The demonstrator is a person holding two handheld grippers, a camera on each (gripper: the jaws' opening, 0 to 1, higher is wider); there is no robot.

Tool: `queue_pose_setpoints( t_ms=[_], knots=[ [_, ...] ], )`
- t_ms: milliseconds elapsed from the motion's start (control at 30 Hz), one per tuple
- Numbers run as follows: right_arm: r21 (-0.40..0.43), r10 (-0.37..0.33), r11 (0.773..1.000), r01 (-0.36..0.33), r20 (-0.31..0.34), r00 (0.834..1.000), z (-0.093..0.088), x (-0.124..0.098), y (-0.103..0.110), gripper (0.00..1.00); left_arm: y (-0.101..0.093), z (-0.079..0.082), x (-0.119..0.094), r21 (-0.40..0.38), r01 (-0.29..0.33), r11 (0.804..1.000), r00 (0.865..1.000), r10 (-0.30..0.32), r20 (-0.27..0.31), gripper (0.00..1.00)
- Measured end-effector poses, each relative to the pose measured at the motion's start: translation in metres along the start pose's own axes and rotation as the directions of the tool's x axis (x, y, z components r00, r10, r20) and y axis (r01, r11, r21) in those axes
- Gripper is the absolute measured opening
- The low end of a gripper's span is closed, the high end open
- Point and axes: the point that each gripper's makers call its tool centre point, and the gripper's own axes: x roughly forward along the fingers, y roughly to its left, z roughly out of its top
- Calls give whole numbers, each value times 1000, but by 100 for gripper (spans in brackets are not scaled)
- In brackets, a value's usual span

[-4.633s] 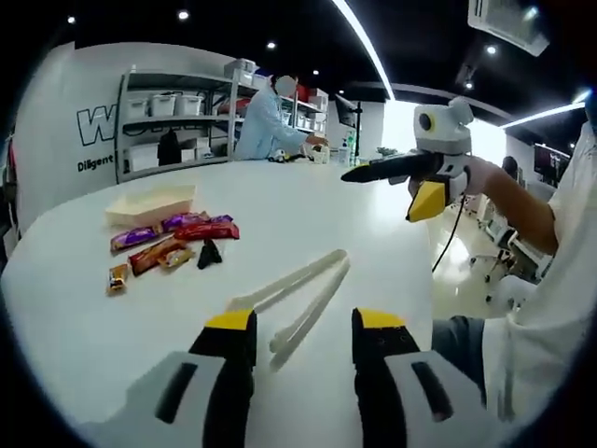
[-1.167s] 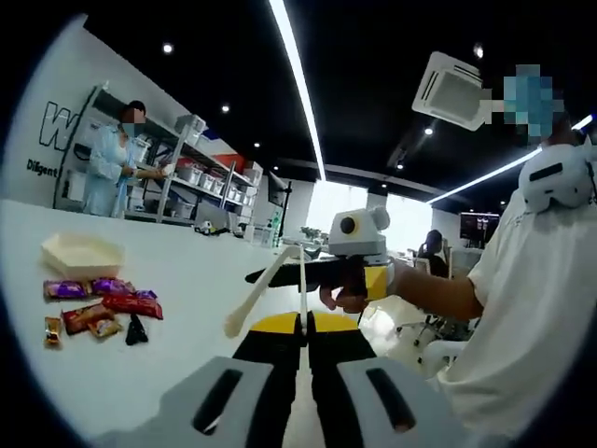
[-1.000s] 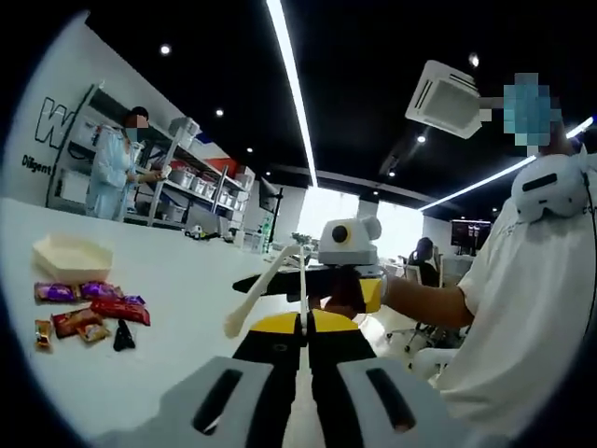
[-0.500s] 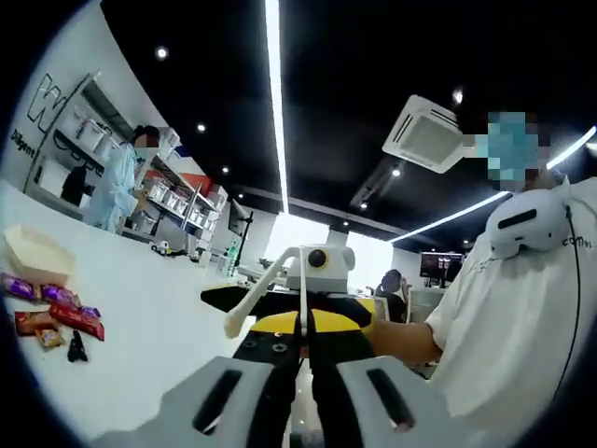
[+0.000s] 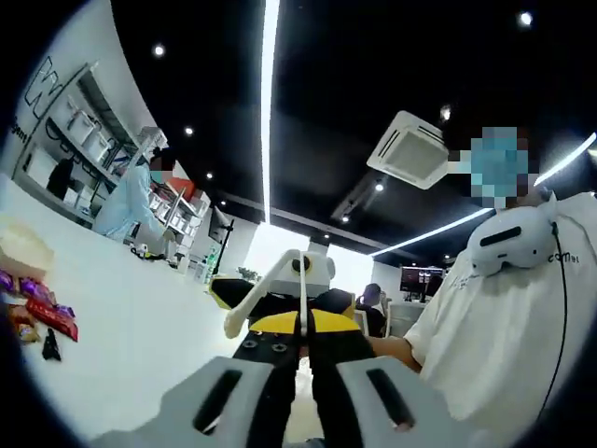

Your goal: Place the target food into the container with the food tongs after gripping and lifting it, then release it inside without dropping or visibly crushing the food.

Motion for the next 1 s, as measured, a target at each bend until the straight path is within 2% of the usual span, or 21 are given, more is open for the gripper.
queue_pose_setpoints(
  t_ms=[133, 367, 633, 800, 933, 1000],
  knots=[
    [15, 23, 1000, -23, 11, 1000, 3, -1, 5, 37, -3, 10, 0, 2, 13, 1000, 999, -13, 50, 2],
    [32, 35, 999, -36, 46, 998, 11, -3, 8, 29, -9, 12, 1, 0, 32, 999, 998, -32, 50, 2],
    [78, 61, 995, -66, 61, 996, 16, -3, 13, 27, -17, 12, 1, -16, 57, 998, 997, -56, 46, 2],
    [58, 56, 997, -59, 65, 996, 18, -2, 14, 26, -16, 13, 2, -10, 52, 999, 998, -51, 44, 2],
    [71, 48, 996, -53, 75, 996, 19, -2, 13, 23, -16, 14, 3, -7, 46, 999, 997, -45, 65, 2],
    [99, 39, 994, -48, 88, 995, 23, -2, 11, 24, -16, 17, 5, 4, 29, 1000, 995, -30, 95, 2]
  ],
)
